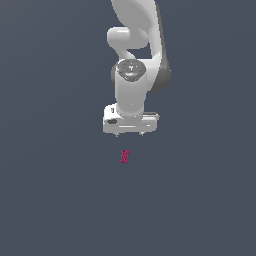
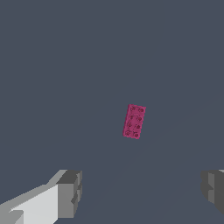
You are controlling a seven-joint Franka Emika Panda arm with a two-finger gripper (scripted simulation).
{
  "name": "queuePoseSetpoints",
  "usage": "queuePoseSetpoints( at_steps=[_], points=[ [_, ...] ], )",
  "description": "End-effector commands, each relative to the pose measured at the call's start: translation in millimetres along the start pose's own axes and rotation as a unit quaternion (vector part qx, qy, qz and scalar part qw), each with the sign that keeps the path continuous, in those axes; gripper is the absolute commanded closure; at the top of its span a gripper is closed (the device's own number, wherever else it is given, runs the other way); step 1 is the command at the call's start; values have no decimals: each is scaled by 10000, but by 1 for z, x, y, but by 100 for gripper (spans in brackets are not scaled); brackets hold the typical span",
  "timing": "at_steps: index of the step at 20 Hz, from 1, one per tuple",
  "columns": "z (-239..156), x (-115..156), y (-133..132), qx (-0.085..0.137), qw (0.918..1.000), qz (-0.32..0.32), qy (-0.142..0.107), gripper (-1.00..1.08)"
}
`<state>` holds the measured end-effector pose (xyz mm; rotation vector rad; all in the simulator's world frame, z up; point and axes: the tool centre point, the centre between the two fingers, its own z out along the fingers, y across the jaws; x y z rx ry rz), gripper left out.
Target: Pick up the object and move it to a goal position.
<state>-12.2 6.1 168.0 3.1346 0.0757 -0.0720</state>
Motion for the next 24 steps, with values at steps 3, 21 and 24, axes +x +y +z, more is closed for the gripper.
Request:
queuePoseSetpoints(
  at_steps=[3,21,24],
  points=[
    [12,4,2,8,9999,110,20,-92],
    [104,26,23,44,9946,1017,224,-92],
    [104,25,23,44,9946,1011,215,-92]
  ],
)
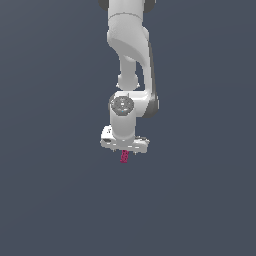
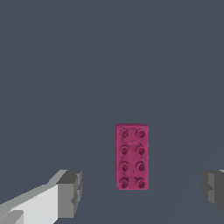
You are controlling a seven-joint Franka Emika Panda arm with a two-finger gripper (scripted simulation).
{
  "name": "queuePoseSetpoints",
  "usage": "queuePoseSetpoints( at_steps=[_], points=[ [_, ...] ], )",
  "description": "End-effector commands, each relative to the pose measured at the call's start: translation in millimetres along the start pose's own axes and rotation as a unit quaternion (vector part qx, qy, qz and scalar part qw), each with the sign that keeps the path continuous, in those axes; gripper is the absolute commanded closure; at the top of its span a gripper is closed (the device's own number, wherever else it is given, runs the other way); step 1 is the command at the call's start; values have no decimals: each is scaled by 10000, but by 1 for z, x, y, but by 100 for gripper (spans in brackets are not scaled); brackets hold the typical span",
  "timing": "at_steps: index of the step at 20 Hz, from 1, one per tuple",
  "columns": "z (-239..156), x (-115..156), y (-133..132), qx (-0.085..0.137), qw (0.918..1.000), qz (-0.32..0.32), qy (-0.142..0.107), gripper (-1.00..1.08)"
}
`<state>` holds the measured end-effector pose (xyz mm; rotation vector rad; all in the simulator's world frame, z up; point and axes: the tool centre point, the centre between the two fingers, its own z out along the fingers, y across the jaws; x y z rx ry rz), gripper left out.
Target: Pick up the object and move it to a goal position.
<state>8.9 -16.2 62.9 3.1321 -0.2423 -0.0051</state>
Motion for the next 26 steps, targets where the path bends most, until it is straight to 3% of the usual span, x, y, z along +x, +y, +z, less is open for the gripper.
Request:
queuePoseSetpoints(
  at_steps=[1,18,19,26],
  points=[
    [0,0,0,1,10000,0,4,-92],
    [51,1,0,2,10000,16,15,-92],
    [51,1,0,2,10000,16,15,108],
    [51,1,0,2,10000,16,15,108]
  ],
)
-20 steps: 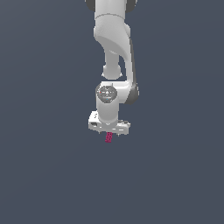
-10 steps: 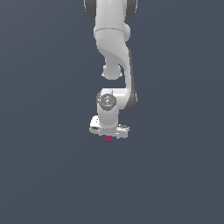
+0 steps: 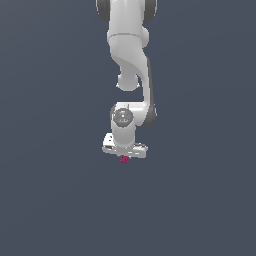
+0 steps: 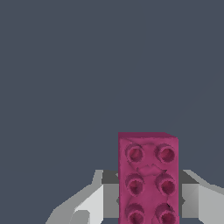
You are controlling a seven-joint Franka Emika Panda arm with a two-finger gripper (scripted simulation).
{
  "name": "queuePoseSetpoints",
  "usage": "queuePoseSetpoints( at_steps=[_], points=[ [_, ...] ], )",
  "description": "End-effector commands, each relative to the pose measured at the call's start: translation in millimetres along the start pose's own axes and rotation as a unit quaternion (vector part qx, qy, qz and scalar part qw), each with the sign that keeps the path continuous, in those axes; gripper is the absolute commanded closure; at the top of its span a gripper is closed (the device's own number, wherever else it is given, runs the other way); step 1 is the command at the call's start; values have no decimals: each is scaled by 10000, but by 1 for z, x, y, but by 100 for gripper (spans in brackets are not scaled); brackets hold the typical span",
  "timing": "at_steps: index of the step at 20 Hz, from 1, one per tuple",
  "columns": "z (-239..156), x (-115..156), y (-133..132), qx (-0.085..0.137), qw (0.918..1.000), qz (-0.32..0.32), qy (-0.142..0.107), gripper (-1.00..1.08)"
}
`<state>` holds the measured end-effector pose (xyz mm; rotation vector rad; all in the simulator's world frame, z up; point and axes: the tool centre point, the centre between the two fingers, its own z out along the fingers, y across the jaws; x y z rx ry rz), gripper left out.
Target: Pick up the object and move it to a goal position.
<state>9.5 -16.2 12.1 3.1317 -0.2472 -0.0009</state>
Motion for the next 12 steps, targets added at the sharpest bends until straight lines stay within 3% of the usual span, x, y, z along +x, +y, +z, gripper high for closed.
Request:
queuePoseSetpoints(
  at_steps=[1,12],
  points=[
    [0,0,0,0,10000,1,2,108],
    [-27,8,8,0,10000,1,2,108]
  ],
)
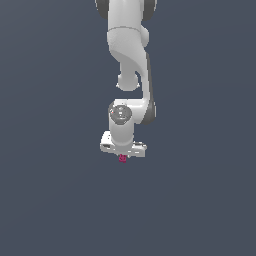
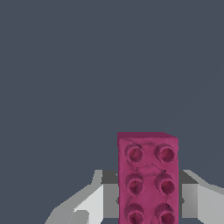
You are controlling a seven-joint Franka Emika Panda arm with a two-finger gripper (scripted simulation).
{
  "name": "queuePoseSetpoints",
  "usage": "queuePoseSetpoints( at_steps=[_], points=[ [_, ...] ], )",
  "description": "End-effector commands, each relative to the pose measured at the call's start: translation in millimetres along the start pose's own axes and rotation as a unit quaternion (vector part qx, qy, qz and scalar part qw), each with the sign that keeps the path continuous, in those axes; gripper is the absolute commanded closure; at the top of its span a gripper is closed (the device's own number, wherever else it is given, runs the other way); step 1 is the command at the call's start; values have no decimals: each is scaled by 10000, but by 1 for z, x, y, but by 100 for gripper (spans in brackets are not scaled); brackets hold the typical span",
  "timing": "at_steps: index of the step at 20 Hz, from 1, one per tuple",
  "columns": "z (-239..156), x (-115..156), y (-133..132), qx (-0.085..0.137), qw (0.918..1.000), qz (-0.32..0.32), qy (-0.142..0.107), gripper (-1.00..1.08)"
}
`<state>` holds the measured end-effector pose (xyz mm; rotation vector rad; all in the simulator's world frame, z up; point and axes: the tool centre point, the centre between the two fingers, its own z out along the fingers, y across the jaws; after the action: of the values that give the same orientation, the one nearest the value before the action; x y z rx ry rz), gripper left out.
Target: Pick up the object and move it to a goal position.
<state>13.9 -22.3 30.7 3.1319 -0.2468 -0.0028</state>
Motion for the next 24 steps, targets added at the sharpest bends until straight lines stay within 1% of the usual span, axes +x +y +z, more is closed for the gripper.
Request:
queuePoseSetpoints(
  at_steps=[1,7,19,24],
  points=[
    [-14,5,4,0,10000,2,8,108],
    [-62,19,18,0,10000,2,8,108],
    [-184,59,53,2,10000,4,8,108],
    [-228,74,65,2,10000,4,8,108]
  ],
)
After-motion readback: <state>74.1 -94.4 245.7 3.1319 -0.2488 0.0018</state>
